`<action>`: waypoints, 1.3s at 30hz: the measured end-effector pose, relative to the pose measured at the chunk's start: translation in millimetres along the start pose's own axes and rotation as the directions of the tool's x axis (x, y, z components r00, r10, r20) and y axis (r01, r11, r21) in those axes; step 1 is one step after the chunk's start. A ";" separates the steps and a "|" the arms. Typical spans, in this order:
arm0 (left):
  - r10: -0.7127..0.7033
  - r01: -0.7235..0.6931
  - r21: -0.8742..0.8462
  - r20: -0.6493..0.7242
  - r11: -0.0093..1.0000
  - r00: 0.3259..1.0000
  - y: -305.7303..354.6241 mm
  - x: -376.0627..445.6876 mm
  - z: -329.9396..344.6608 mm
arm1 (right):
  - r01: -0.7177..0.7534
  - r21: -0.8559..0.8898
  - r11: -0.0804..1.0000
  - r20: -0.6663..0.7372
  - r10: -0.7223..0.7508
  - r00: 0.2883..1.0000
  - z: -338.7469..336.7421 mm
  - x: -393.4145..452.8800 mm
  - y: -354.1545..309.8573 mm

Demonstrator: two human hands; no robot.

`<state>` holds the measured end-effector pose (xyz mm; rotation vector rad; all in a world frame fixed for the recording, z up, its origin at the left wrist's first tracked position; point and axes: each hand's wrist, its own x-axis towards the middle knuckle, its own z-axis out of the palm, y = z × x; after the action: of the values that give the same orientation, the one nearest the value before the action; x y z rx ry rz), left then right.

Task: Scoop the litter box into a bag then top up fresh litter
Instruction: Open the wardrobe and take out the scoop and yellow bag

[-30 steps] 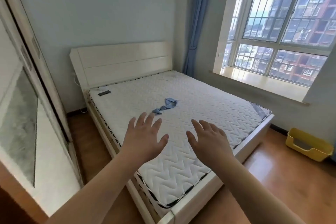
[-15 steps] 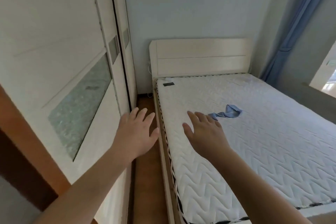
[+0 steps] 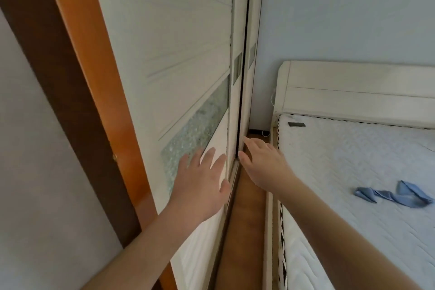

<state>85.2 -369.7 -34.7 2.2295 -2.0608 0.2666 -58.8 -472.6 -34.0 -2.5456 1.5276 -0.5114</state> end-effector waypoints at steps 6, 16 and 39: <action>-0.104 0.105 0.017 -0.018 0.994 0.994 2.3 10.2 8.2 | 0.158 0.086 0.984 0.058 -0.163 0.985 30.1 52.8 -6.5; -0.299 0.294 0.117 0.019 0.949 0.954 5.8 24.3 32.0 | 0.307 0.181 0.934 0.133 -0.332 0.934 71.8 116.2 7.9; -0.471 0.525 0.317 -0.234 0.790 0.850 9.8 -1.5 60.7 | -0.045 0.869 0.493 0.218 -0.301 0.928 115.1 127.1 -72.3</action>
<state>79.3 -380.4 -95.0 2.7724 -1.3525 0.7940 96.4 -556.5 -93.2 -1.7736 0.6368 -0.6014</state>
